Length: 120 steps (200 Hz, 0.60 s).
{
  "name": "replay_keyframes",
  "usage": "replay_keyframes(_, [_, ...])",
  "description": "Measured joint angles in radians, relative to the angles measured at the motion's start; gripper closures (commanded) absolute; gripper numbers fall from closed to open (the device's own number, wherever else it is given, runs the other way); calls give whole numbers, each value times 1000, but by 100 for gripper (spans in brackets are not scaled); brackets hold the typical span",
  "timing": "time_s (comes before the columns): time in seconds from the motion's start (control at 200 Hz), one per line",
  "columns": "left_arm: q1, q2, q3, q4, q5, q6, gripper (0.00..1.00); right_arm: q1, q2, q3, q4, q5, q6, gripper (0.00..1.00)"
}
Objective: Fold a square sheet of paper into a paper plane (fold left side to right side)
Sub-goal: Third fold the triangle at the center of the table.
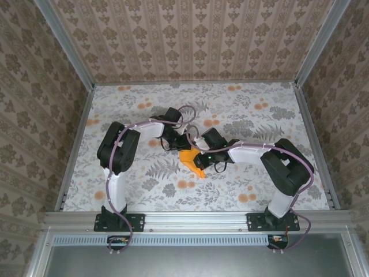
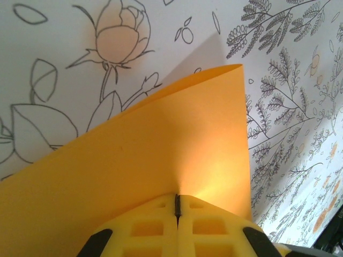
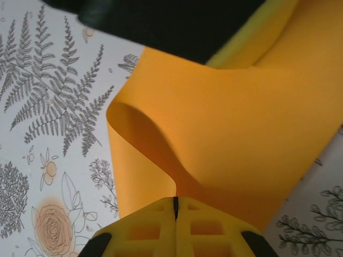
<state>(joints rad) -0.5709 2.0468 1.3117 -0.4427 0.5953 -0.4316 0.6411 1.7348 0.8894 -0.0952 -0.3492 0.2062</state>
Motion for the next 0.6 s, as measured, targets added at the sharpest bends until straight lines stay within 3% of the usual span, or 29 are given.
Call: replay_keyframes(0.6, [0,0,0,0,0,0,100,-19,26,26,-19,31,11,100])
